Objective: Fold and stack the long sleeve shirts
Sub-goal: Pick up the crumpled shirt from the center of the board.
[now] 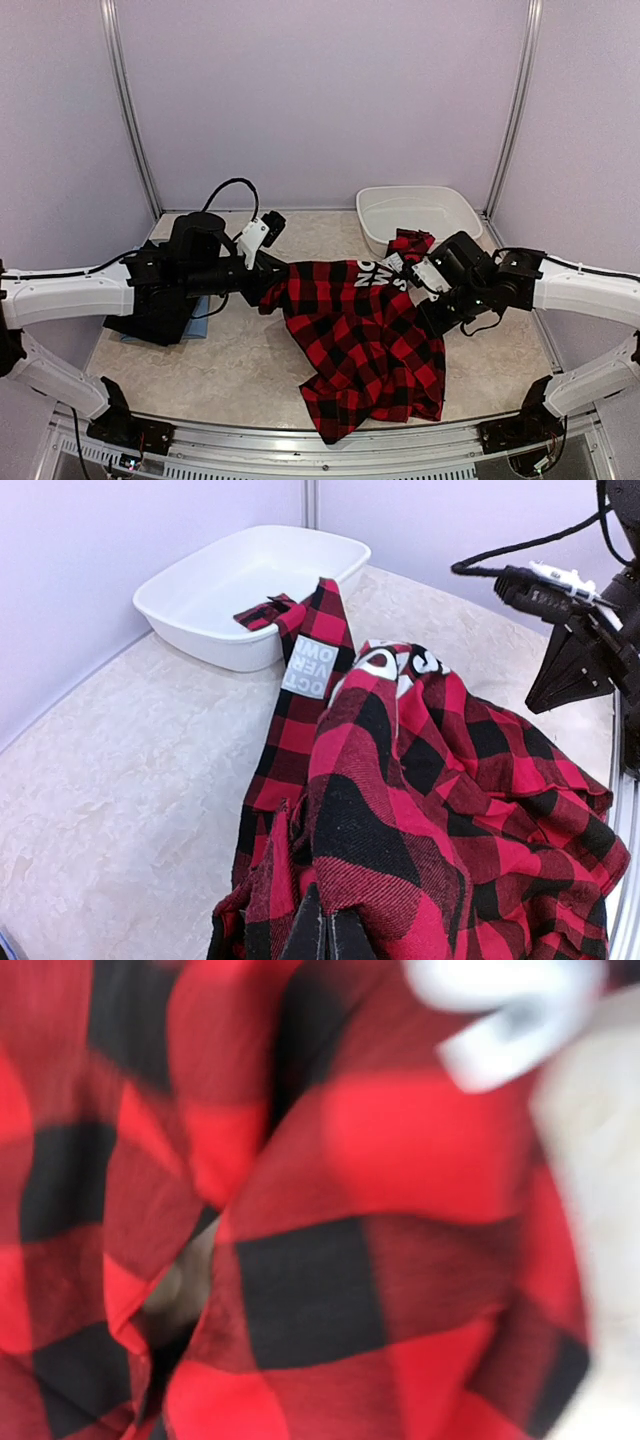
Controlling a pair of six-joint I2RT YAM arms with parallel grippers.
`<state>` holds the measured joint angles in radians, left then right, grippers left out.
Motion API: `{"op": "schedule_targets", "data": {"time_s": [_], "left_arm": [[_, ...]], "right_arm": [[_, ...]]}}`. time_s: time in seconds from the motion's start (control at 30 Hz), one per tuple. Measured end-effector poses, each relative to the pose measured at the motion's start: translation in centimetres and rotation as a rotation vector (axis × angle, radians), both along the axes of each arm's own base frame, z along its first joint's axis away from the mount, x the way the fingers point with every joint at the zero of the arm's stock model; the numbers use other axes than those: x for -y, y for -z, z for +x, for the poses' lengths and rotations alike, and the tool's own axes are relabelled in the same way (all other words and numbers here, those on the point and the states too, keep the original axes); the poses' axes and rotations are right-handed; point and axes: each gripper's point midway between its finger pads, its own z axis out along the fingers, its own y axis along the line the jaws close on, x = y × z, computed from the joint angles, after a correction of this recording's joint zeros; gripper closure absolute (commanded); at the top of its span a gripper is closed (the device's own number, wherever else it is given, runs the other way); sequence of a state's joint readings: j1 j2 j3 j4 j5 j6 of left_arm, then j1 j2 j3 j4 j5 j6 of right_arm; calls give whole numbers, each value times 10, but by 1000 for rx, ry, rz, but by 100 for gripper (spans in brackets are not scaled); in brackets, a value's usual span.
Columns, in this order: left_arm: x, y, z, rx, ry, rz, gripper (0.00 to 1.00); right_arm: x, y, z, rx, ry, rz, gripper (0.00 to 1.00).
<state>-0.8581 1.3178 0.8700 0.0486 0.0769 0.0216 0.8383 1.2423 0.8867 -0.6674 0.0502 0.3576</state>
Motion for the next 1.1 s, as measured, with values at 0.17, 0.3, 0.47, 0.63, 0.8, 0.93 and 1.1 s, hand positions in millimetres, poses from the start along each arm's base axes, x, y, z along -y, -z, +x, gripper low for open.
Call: {"op": "schedule_targets", "data": {"time_s": [0.17,0.3,0.47,0.63,0.8,0.93,1.1], "left_arm": [[-25,-32,13,27,-98,-75,100],[-38,-59,22,36,-152,-134,100],[-43,-73,29,31,-201,-148,100],[-59,-61,43,0,-292,-118,100],[-72,-36,58,-48,-382,-64,100],[-91,-19,73,-85,-471,-45,100],[-109,-9,83,-106,-543,-41,100]], "right_arm": [[5,-56,18,113,44,100,80],[-3,-58,19,115,14,126,38],[-7,-3,7,9,-26,94,27],[3,41,-6,-85,-13,30,29],[10,58,-14,-133,28,16,34],[11,62,-17,-161,61,31,38],[13,71,-29,-203,80,46,39]]}}
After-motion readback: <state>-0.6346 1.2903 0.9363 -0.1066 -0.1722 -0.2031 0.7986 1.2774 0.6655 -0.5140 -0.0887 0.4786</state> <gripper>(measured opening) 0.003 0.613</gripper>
